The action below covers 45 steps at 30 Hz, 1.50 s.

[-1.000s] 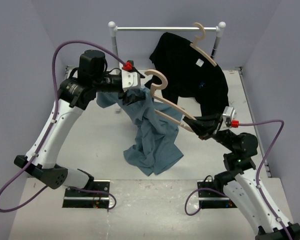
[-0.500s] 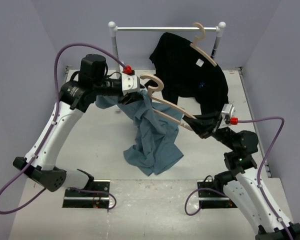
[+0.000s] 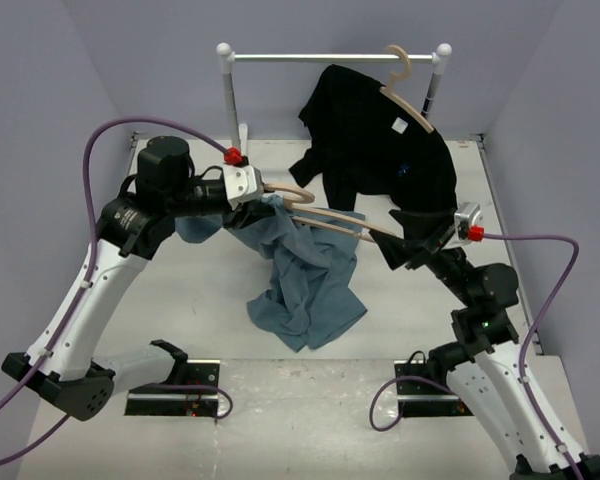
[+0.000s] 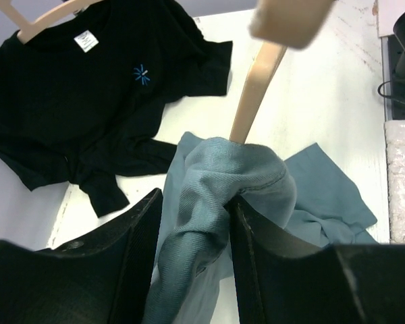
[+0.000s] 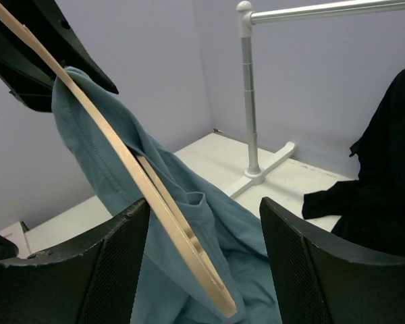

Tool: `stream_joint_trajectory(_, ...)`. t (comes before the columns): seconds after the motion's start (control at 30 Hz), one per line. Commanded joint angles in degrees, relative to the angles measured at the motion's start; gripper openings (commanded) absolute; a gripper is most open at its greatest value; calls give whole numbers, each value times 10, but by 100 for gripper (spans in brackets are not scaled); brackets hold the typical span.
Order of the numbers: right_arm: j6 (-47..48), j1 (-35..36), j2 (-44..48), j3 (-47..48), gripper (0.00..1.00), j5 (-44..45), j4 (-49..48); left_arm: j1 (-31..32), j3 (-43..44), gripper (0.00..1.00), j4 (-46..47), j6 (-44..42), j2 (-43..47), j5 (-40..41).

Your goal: Place the t-shirt on the hanger

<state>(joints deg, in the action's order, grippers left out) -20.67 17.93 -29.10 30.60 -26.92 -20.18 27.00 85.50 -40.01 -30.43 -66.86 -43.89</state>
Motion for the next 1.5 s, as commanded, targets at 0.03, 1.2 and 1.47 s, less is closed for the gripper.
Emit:
stream_joint_trajectory(0.03,78,-1,-1,54,64,-85,39,-1,7,0,29,8,-6,-21)
stream_joint_trajectory(1.2,92,160,-335,358,31,-215,0,1,17,0,-7,0,-78,-63)
stream_joint_trajectory(1.47,81,161,-334,329,0,-229,-29,2,18,2,4,19,-81,-33)
